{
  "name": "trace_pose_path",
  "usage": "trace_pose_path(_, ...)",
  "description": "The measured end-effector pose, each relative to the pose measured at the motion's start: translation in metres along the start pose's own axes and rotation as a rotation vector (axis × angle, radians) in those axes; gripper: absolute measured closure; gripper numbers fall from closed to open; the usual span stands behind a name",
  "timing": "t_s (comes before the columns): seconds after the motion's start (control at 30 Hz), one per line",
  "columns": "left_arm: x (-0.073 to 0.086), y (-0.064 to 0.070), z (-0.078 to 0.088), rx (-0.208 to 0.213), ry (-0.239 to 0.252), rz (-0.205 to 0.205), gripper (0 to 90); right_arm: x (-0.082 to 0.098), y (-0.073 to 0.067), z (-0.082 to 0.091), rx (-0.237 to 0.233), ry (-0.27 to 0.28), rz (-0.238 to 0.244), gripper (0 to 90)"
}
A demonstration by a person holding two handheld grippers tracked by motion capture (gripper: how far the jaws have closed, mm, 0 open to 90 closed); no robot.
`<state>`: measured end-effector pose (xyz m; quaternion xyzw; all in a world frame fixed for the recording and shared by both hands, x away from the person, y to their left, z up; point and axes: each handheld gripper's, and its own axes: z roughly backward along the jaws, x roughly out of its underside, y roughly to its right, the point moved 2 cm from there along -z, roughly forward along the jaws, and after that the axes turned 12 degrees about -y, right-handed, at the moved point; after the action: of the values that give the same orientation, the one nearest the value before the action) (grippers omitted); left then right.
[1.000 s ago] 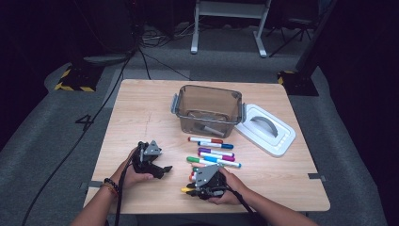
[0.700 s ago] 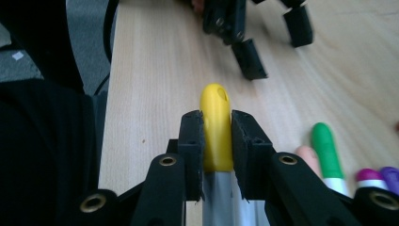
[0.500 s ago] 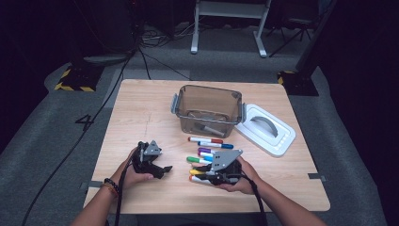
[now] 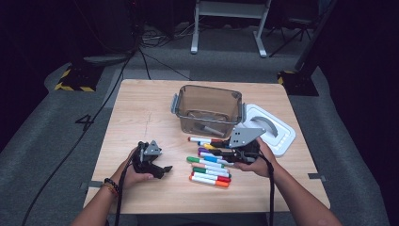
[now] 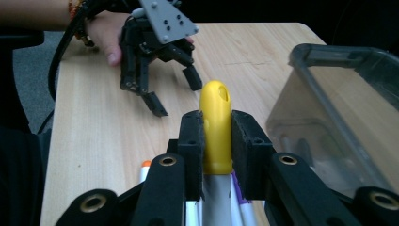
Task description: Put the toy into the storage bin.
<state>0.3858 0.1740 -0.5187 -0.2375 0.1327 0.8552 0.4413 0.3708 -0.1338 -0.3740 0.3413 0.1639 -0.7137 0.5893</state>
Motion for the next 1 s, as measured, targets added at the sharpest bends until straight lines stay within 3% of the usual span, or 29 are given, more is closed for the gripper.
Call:
trace_pose_path(0.4,0.0,0.0,0.0,0.0,0.0,0.0,14.6,-0.015,0.046,0.022,0.09,0.033,-0.039,75.1)
trace_pose_path(1.0,0.0,0.0,0.0,0.0,0.0,0.0,14.6,-0.043,0.095,0.015,0.146,0.036,-0.076,75.1)
